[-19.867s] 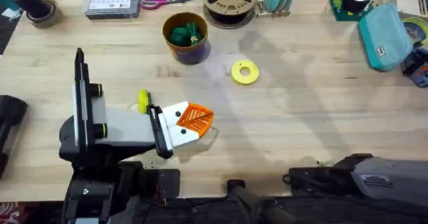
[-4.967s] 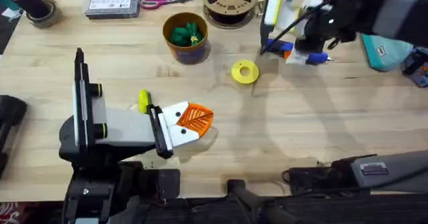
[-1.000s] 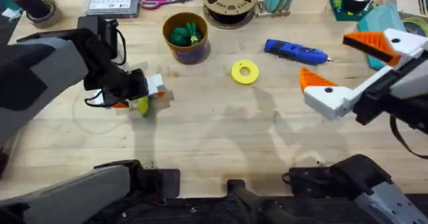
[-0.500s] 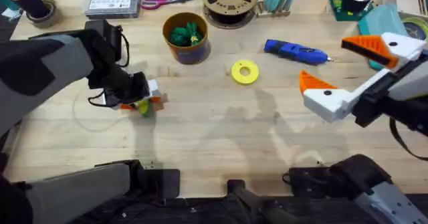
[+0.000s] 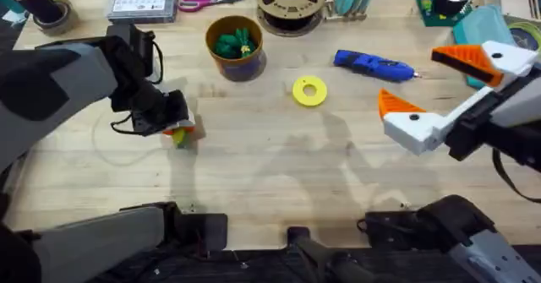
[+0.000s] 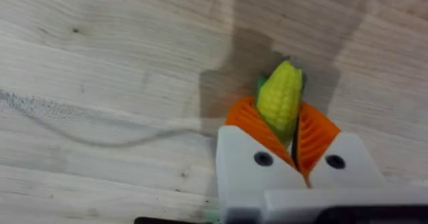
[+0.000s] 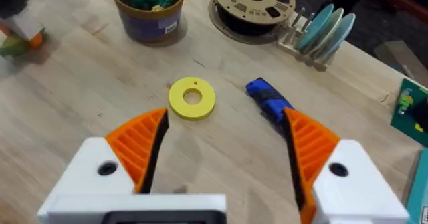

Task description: Pick up the gripper from the table and insert it into the empty holder that is missing its gripper. Then pick up a screw, insert it into the mounting hole, and use the screwdriver to tighten it. Finally, clean up the table by picking up the vegetable and placing it into the bucket.

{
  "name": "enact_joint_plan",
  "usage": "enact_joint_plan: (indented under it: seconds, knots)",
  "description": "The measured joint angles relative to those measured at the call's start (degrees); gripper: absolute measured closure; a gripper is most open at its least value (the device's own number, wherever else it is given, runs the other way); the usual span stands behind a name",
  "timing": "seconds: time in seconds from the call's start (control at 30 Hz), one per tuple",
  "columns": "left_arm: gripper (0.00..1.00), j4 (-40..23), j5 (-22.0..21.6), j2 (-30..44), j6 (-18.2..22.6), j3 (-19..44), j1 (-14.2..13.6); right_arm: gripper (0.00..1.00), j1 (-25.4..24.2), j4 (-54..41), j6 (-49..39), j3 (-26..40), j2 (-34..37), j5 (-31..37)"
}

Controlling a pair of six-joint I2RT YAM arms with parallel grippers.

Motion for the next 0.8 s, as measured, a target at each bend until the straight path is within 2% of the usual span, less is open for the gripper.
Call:
enact_joint_plan:
  seconds: [0.23, 0.37, 0.53, 0.67, 0.8]
  knots:
    - [0.979, 0.58, 0.53, 0.09, -0.04, 0.54, 0.00, 0.006, 0.00, 0.00, 0.00, -0.01, 0.00, -0.02]
    - [0.979, 0.59, 2.39, 0.09, -0.04, 4.45, -0.01, 0.006, 0.00, 0.00, 0.00, 0.00, 0.00, -0.02]
    - [0.979, -3.18, 4.31, 0.13, -0.01, 14.56, -0.01, 0.005, 0.00, -0.02, 0.00, -0.02, 0.00, 0.01]
    - [0.979, -7.22, 4.83, 0.13, 0.66, 24.92, -0.02, 0.005, 0.00, -0.02, 0.00, -0.02, 0.00, 0.00]
    - [0.979, -7.87, 5.85, 0.13, 1.32, 33.04, -0.07, 0.005, 0.00, -0.04, 0.00, -0.02, 0.00, -0.02]
